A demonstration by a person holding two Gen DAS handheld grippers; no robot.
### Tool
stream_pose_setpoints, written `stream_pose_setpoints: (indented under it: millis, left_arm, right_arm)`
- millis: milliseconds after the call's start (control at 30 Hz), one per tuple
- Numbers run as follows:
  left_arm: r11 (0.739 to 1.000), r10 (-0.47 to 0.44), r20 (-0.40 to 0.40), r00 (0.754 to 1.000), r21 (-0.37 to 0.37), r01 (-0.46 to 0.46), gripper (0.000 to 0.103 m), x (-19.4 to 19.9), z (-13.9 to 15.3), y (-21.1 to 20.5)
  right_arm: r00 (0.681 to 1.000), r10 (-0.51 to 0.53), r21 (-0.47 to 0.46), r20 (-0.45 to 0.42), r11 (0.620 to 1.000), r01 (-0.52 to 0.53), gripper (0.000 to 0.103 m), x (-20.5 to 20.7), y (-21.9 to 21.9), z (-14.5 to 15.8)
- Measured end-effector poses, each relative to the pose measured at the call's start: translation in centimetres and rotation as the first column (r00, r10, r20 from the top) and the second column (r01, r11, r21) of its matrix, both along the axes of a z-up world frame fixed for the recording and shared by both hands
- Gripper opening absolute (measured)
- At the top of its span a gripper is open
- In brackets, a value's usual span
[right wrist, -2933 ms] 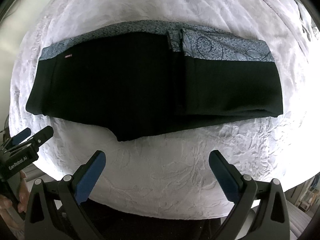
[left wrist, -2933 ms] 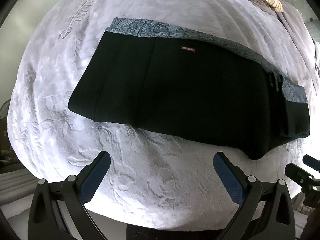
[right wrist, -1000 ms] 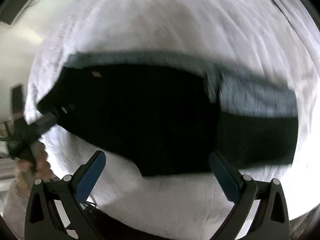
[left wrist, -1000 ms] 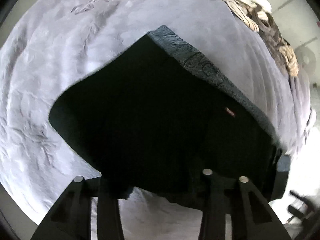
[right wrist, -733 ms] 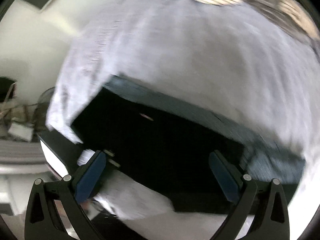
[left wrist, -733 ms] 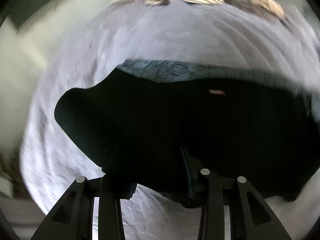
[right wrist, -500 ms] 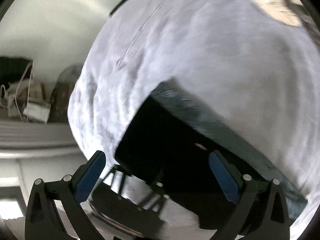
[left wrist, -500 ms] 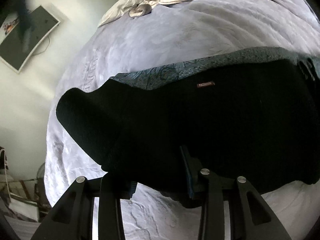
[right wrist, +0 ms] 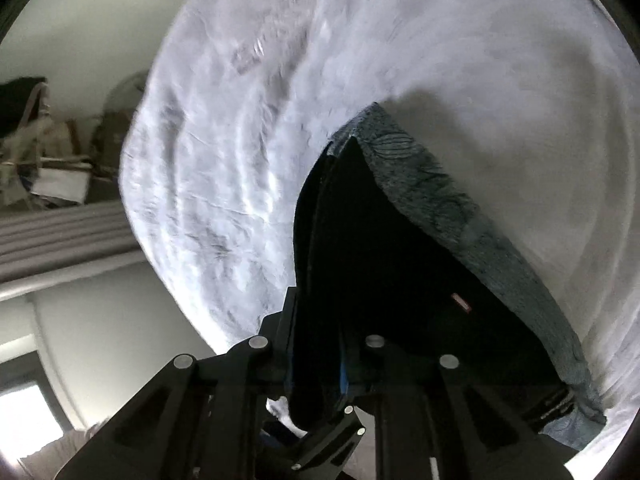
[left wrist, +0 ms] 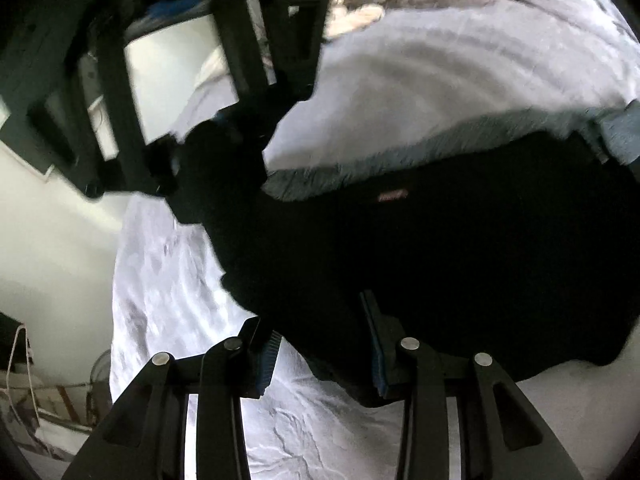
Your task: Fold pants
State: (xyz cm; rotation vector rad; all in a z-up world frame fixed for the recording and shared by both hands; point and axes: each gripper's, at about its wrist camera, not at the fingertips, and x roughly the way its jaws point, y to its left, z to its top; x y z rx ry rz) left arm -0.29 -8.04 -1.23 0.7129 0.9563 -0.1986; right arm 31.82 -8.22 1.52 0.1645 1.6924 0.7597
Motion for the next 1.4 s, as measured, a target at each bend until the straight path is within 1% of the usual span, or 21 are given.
stream_pose_setpoints:
  millis: [133,167,267,367,433,467,533,600,633,667,733,767,900,1000,1100,1167,1233,1267,1300,1333,1400]
  left_arm:
    - [0.998,-0.048,0.029,0.998,-0.049,0.050,0.039,-0.7,3.3,-2.5]
    - [0.996,-0.062,0.036,0.997,-0.064,0.065,0.039,-1.0,4.1,-3.2]
    - [0.987,-0.117,0.062,0.991,-0.099,0.123,0.039,-2.2,6.4,-6.0]
    - [0.971,-0.190,0.080,0.978,-0.129,0.199,0.039,-3.4,8.5,-9.8]
    - [0.958,-0.239,0.085,0.967,-0.144,0.249,0.039,-4.5,9.3,-12.3]
    - [0.949,-0.266,0.087,0.960,-0.152,0.277,0.039,-5.1,9.5,-13.6]
    - [0.929,-0.322,0.077,0.944,-0.165,0.331,0.039,-6.3,9.7,-16.6]
    - [0.912,-0.370,0.067,0.927,-0.166,0.376,0.039,-7.6,9.5,-19.2]
    - [0.903,-0.393,0.058,0.918,-0.166,0.397,0.039,-8.3,9.1,-20.6]
    - [0.895,-0.412,0.044,0.910,-0.168,0.414,0.039,-9.0,8.7,-21.9]
    - [0.879,-0.452,0.005,0.892,-0.169,0.446,0.039,-10.8,7.3,-24.8]
    - [0.874,-0.464,-0.006,0.886,-0.164,0.456,0.039,-11.3,6.7,-25.6]
    - [0.848,-0.522,-0.050,0.852,-0.136,0.512,0.039,-14.5,3.8,-29.7]
    - [0.835,-0.546,-0.069,0.835,-0.120,0.537,0.039,-15.9,1.8,-31.2]
    - [0.827,-0.562,-0.113,0.819,-0.087,0.555,0.039,-17.2,-0.9,-32.9]
    - [0.827,-0.562,-0.130,0.817,-0.061,0.559,0.039,-17.9,-2.2,-33.1]
    - [0.819,-0.572,-0.135,0.809,-0.033,0.574,0.039,-18.2,-3.2,-33.1]
    - [0.815,-0.576,-0.137,0.806,-0.028,0.579,0.043,-18.2,-3.1,-32.9]
    - [0.811,-0.582,-0.150,0.799,-0.038,0.584,0.046,-18.1,-2.9,-32.7]
    - [0.807,-0.588,-0.172,0.790,-0.059,0.588,0.048,-17.9,-2.5,-32.3]
    - [0.805,-0.591,-0.190,0.784,-0.085,0.586,0.060,-17.8,-1.5,-31.1]
  right_arm:
    - [0.994,-0.109,0.108,0.025,0.989,0.105,0.016,-1.3,-6.1,2.7]
    - [0.987,-0.156,0.149,0.027,0.977,0.150,0.016,-2.0,-8.4,3.5]
    - [0.968,-0.247,0.222,0.041,0.947,0.232,0.016,-3.6,-13.4,5.3]
    - [0.938,-0.343,0.280,0.055,0.907,0.315,0.016,-5.9,-18.9,6.7]
    - [0.909,-0.412,0.307,0.068,0.875,0.374,0.016,-8.0,-23.2,7.5]
    - [0.899,-0.433,0.313,0.072,0.865,0.392,0.016,-8.7,-24.6,7.7]
    - [0.868,-0.491,0.330,0.079,0.834,0.442,0.016,-11.0,-28.5,7.9]
    - [0.833,-0.549,0.354,0.072,0.795,0.493,0.016,-13.5,-32.2,7.5]
    - [0.814,-0.576,0.352,0.074,0.779,0.519,0.016,-14.8,-34.2,7.0]
    - [0.803,-0.592,0.352,0.068,0.767,0.536,0.016,-15.6,-35.9,6.7]
    - [0.763,-0.646,0.346,0.030,0.723,0.598,0.016,-17.9,-39.1,4.7]
    - [0.739,-0.674,0.339,0.008,0.697,0.632,0.016,-19.3,-40.8,3.3]
    - [0.673,-0.737,0.318,-0.060,0.625,0.713,0.016,-22.8,-44.9,-1.3]
    - [0.628,-0.772,0.307,-0.093,0.578,0.756,0.016,-24.8,-47.5,-4.2]
    - [0.609,-0.785,0.264,-0.117,0.566,0.781,0.016,-25.8,-48.5,-7.1]
    - [0.602,-0.787,0.234,-0.136,0.565,0.791,0.016,-26.2,-48.7,-9.5]
    - [0.588,-0.795,0.209,-0.149,0.556,0.805,0.016,-26.6,-49.1,-11.5]
    - [0.580,-0.799,0.203,-0.159,0.548,0.811,0.017,-26.7,-49.1,-12.1]
    - [0.564,-0.806,0.198,-0.178,0.532,0.823,0.022,-26.8,-49.3,-12.8]
    - [0.552,-0.813,0.193,-0.187,0.520,0.832,0.025,-27.0,-49.4,-13.1]
    - [0.534,-0.824,0.184,-0.189,0.504,0.844,0.033,-27.3,-49.5,-13.1]
